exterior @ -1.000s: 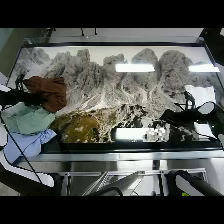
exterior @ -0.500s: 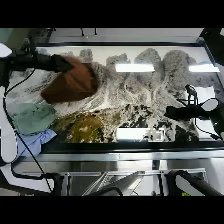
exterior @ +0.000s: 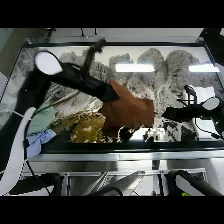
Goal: Fold the shirts.
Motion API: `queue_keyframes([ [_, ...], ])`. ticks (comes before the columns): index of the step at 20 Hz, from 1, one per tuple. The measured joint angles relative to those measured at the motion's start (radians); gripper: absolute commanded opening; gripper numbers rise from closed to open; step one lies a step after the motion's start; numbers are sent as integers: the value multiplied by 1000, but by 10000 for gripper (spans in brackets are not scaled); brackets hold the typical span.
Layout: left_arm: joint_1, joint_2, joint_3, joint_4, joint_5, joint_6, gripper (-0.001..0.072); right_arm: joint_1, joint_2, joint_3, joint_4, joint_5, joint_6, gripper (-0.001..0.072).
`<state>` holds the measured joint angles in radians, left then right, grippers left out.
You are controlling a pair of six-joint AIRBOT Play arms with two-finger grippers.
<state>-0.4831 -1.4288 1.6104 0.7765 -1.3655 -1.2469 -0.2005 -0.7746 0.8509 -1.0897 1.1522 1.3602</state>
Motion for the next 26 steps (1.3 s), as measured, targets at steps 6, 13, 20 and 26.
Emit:
queue_keyframes([
  [6, -21, -9, -182, 21, 43, -2, 13, 13, -84, -15, 69, -12, -20, 496],
  [13, 38, -9, -216, 13, 49, 1, 14, 42, -341, -16, 183, -41, -144, 493],
  [20, 62, -9, -216, 8, 50, 0, 14, 101, -428, 27, 318, -67, -315, 18],
  [26, 144, -9, -39, -121, -36, -11, 14, 42, -234, 365, 401, 58, -356, 17],
])
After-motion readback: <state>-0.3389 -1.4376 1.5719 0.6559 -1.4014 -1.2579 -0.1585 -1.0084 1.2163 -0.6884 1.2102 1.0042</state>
